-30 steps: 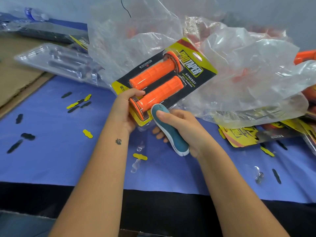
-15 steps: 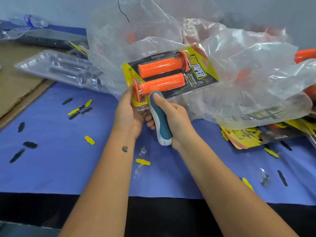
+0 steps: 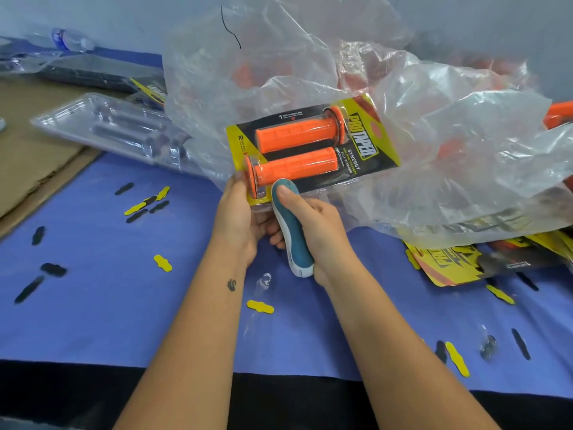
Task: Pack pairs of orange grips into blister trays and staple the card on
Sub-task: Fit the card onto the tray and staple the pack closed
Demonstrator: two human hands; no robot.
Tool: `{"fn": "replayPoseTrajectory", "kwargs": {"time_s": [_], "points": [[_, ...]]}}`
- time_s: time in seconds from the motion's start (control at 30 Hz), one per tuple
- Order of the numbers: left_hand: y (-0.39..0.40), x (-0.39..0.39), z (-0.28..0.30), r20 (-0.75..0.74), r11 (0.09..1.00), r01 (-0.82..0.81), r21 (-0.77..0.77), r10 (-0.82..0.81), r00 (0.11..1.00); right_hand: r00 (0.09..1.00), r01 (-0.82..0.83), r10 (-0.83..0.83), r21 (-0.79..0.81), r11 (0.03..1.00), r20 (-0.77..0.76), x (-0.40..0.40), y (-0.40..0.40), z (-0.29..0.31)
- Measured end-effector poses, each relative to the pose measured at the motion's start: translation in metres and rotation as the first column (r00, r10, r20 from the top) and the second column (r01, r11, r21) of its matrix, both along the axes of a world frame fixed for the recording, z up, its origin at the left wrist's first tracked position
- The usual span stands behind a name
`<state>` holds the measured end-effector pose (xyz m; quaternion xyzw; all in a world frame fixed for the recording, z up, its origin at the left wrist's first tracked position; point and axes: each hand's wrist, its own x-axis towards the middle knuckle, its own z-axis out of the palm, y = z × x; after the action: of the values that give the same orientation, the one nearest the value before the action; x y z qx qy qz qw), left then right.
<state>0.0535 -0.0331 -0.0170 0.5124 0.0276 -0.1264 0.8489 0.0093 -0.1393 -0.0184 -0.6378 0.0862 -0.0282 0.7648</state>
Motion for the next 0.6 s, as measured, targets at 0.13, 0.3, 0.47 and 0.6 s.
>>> {"fn": "replayPoseTrajectory", "kwargs": {"time_s": [0.13, 0.3, 0.47, 0.6], "points": [[0.0037, -0.0043, 0.0035, 0.072, 0.998, 0.052, 0.019, -0.053, 0.996, 1.000, 0.015, -0.015, -0.003, 1.000, 0.009, 0.0003, 0.0002, -0.0011], [0.0013, -0.0062, 0.0046, 0.044, 1.000, -0.015, 0.023, 0.014, 0.999, 1.000, 0.007, -0.006, -0.020, 1.000, 0.016, 0.0003, 0.0022, -0.0031], [0.0001, -0.0040, 0.0025, 0.055, 0.997, -0.043, 0.067, 0.039, 0.998, 1.000, 0.012, -0.013, -0.034, 0.999, -0.002, 0.0022, 0.0022, -0.0030], [-0.0006, -0.0030, 0.0017, 0.075, 0.996, -0.054, 0.068, 0.049, 0.996, 1.000, 0.021, -0.021, -0.046, 0.999, -0.004, 0.0019, 0.0019, -0.0030]]}}
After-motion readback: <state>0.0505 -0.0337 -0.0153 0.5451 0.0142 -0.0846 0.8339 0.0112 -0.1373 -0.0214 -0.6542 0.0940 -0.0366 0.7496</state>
